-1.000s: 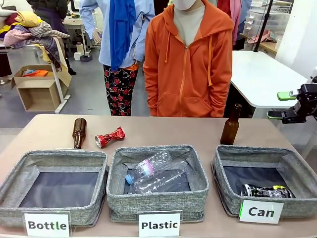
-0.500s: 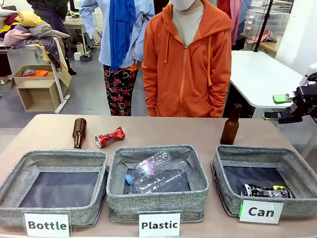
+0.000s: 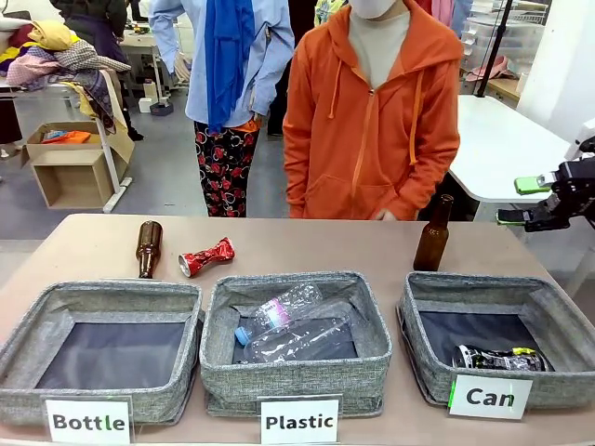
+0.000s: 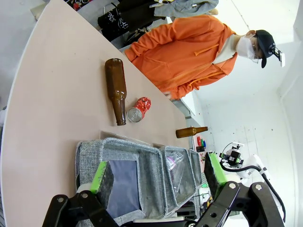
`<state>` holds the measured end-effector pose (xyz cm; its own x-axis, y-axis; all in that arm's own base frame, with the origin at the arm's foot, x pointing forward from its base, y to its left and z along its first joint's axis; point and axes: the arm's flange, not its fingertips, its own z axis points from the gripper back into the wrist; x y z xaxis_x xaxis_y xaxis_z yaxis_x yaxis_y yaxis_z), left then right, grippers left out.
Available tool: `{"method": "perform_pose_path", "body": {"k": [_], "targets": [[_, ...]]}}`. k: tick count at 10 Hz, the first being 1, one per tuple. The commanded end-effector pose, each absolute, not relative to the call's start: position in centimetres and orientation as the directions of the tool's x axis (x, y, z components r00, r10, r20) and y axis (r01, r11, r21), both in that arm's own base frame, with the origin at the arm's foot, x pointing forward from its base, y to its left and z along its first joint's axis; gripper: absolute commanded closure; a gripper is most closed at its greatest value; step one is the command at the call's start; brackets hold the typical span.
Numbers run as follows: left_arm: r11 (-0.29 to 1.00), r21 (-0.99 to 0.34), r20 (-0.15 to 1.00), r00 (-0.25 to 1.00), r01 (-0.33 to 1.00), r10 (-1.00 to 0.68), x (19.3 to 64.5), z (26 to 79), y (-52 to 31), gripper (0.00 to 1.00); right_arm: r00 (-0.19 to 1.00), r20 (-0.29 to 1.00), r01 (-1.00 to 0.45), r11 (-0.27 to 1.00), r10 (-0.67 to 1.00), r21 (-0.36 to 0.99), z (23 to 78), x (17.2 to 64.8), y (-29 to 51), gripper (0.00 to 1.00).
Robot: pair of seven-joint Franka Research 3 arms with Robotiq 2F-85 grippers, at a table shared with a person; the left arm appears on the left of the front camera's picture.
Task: Sort the can waste into the basket.
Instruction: Pick up the can waste from the table and place it in the right Fabric basket.
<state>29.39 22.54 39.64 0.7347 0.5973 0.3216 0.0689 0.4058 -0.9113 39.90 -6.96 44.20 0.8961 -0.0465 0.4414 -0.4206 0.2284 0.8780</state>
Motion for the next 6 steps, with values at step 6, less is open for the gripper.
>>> {"method": "perform_pose_path", "body": {"k": [6], "targets": [[0.762, -0.529, 0.682, 0.721, 0.374, 0.12, 38.3, 48.1, 6.9, 0.0, 0.888, 0.458, -0.441, 0.225, -0.026, 0.869, 44.3, 39.6, -7.2, 0.0]]}}
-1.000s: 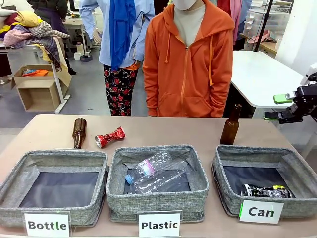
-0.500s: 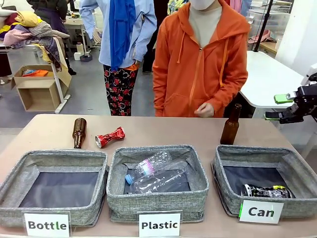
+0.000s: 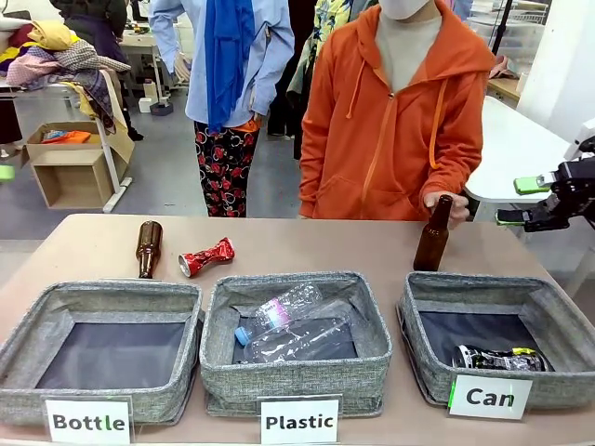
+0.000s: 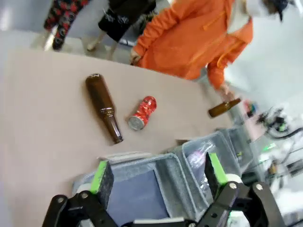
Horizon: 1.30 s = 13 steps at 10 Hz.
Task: Sort the can waste into the basket.
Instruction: Pick up the can waste from the table and place it in the right Fabric basket.
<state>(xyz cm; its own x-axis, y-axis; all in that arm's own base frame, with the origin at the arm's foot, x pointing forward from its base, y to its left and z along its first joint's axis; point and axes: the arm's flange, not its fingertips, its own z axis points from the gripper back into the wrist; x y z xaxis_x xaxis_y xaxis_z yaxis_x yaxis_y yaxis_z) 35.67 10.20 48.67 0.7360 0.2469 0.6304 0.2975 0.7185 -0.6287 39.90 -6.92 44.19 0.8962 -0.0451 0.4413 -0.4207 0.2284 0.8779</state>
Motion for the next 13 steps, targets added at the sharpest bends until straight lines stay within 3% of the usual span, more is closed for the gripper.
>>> {"method": "perform_pose_path", "body": {"k": [1, 3, 5, 6, 7, 8, 13], "targets": [[0.764, -0.454, 0.71, 0.704, 0.458, 0.0, 41.0, 48.5, 3.0, 0.0, 0.888, 0.458, -0.441, 0.225, -0.026, 0.869, 44.3, 39.6, -7.2, 0.0], [0.73, -0.277, 0.749, 0.617, 0.625, -0.243, 45.4, 47.7, -3.9, 0.0, 0.888, 0.458, -0.441, 0.225, -0.026, 0.869, 44.3, 39.6, -7.2, 0.0], [0.691, -0.038, 0.786, 0.449, 0.722, -0.426, 49.9, 44.7, -10.3, 0.0, 0.888, 0.458, -0.441, 0.225, -0.026, 0.869, 44.3, 39.6, -7.2, 0.0], [0.679, -0.039, 0.77, 0.456, 0.733, -0.447, 50.8, 43.7, -11.5, 0.0, 0.888, 0.458, -0.441, 0.225, -0.026, 0.869, 44.3, 39.6, -7.2, 0.0], [0.776, -0.058, 0.693, 0.585, 0.628, -0.421, 51.3, 43.3, -11.8, 0.0, 0.888, 0.458, -0.441, 0.225, -0.026, 0.869, 44.3, 39.6, -7.2, 0.0], [0.676, -0.084, 0.736, 0.503, 0.732, -0.453, 48.8, 44.7, -12.1, 0.0, 0.888, 0.458, -0.441, 0.225, -0.026, 0.869, 44.3, 39.6, -7.2, 0.0], [0.677, -0.063, 0.733, 0.494, 0.734, -0.467, 49.5, 44.5, -12.7, 0.0, 0.888, 0.458, -0.441, 0.225, -0.026, 0.869, 44.3, 39.6, -7.2, 0.0]]}}
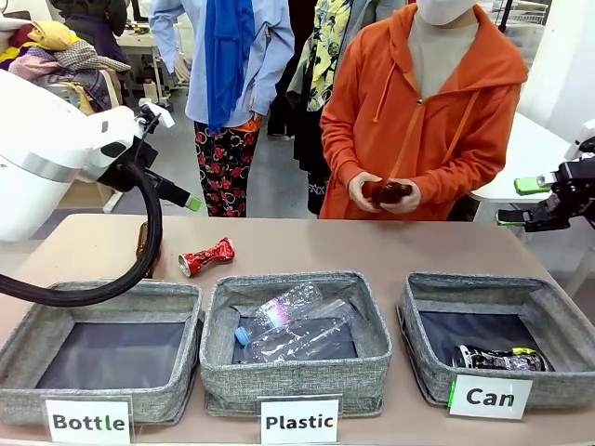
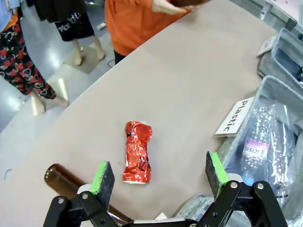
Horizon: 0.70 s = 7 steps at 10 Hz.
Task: Sort the can waste into the basket.
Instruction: Pick up the can waste from the table and place it in the right Fabric basket.
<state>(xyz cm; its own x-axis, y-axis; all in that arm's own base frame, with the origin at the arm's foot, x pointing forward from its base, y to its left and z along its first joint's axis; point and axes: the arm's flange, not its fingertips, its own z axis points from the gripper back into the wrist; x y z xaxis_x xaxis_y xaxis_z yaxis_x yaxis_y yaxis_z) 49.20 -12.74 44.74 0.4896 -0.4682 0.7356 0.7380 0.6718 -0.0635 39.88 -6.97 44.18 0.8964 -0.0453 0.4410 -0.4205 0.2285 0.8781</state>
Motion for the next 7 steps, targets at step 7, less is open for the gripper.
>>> {"method": "perform_pose_path", "body": {"k": [7], "targets": [[0.356, 0.021, 0.219, 0.343, 0.934, -0.914, 57.2, 41.4, -17.9, 0.0, 0.888, 0.458, -0.441, 0.225, -0.026, 0.869, 44.3, 39.6, -7.2, 0.0]]}}
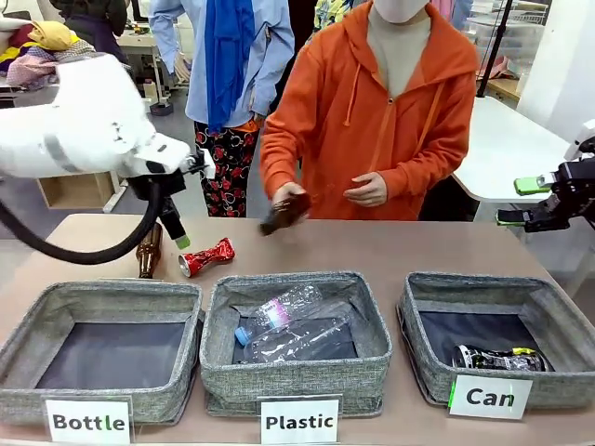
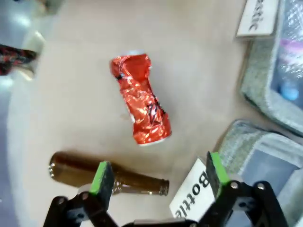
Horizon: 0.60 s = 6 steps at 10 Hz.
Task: Sort the can waste into the basket.
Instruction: Pick up the can waste from the table and place it in the right Fabric basket.
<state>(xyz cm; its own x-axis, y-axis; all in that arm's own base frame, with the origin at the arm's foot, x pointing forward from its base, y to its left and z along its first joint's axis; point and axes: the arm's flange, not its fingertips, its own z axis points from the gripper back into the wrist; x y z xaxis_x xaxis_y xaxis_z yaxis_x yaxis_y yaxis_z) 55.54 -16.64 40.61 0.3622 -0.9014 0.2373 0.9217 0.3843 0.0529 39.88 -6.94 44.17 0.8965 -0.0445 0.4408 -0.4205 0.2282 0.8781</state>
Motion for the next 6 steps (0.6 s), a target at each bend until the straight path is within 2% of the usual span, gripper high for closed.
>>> {"method": "perform_pose_path", "body": {"k": [1, 3, 5, 6], "targets": [[0.313, -0.018, 0.222, 0.309, 0.95, -0.925, 57.6, 41.7, -17.1, 0.0, 0.888, 0.458, -0.441, 0.225, -0.026, 0.869, 44.3, 39.6, -7.2, 0.0], [0.287, -0.105, 0.369, 0.305, 0.952, -0.878, 56.8, 48.8, -7.0, 0.0, 0.888, 0.458, -0.441, 0.225, -0.026, 0.869, 44.3, 39.6, -7.2, 0.0], [0.197, -0.167, 0.414, 0.25, 0.966, -0.875, 51.9, 54.0, 5.8, 0.0, 0.888, 0.458, -0.441, 0.225, -0.026, 0.869, 44.3, 39.6, -7.2, 0.0], [0.114, -0.185, 0.516, 0.196, 0.976, -0.834, 48.7, 54.8, 10.3, 0.0, 0.888, 0.458, -0.441, 0.225, -0.026, 0.869, 44.3, 39.6, -7.2, 0.0]]}}
